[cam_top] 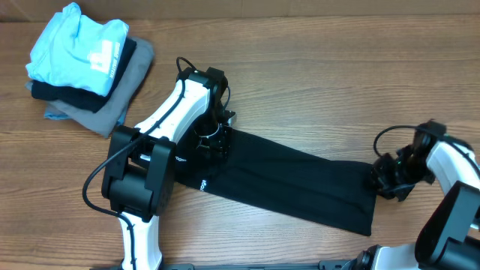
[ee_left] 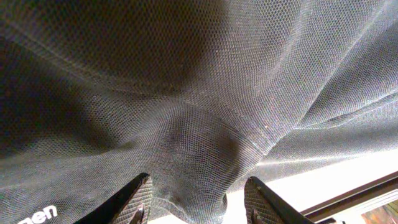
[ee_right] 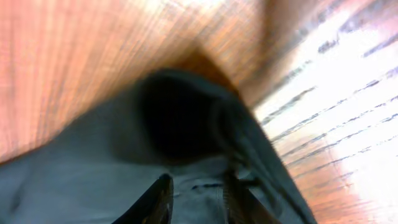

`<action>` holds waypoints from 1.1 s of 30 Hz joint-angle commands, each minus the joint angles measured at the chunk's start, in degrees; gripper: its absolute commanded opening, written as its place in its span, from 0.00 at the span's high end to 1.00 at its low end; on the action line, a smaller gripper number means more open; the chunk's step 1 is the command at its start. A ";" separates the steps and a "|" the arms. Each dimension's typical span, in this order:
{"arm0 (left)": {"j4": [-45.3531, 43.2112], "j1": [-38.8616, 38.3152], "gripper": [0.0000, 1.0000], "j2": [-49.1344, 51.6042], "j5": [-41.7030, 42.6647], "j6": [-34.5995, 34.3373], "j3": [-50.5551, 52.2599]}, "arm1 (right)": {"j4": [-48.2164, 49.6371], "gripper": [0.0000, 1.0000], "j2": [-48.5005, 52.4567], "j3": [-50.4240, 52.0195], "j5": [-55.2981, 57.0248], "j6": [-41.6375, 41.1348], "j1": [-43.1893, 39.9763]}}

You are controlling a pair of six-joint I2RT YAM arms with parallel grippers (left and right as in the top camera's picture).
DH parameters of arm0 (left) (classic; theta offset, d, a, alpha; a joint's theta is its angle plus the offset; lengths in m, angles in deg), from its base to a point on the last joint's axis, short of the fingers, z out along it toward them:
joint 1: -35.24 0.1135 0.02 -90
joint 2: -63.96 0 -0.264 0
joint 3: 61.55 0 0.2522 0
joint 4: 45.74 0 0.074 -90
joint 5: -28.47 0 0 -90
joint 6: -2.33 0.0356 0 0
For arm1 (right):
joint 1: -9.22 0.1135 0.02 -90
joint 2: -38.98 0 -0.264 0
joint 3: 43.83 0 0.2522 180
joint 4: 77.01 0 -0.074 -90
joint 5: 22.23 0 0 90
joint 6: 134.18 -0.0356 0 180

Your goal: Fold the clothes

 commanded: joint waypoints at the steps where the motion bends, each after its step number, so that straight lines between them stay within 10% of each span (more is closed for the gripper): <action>1: 0.07 0.31 0.49 -1.88 -0.39 -0.74 -0.44 | 1.75 0.69 -0.98 3.10 1.53 -2.56 0.11; 7: 0.07 0.31 0.48 -1.88 -0.39 -0.76 -0.44 | 1.53 0.59 -1.01 3.10 3.19 -2.51 0.11; 14: 0.13 0.31 0.49 -1.88 -0.39 -0.74 -0.44 | 2.47 0.94 -1.01 2.25 1.90 -2.51 0.11; 33: -0.26 0.37 0.48 -1.88 -0.63 -0.74 -0.44 | -10.56 0.96 -1.66 -10.05 1.29 1.55 0.11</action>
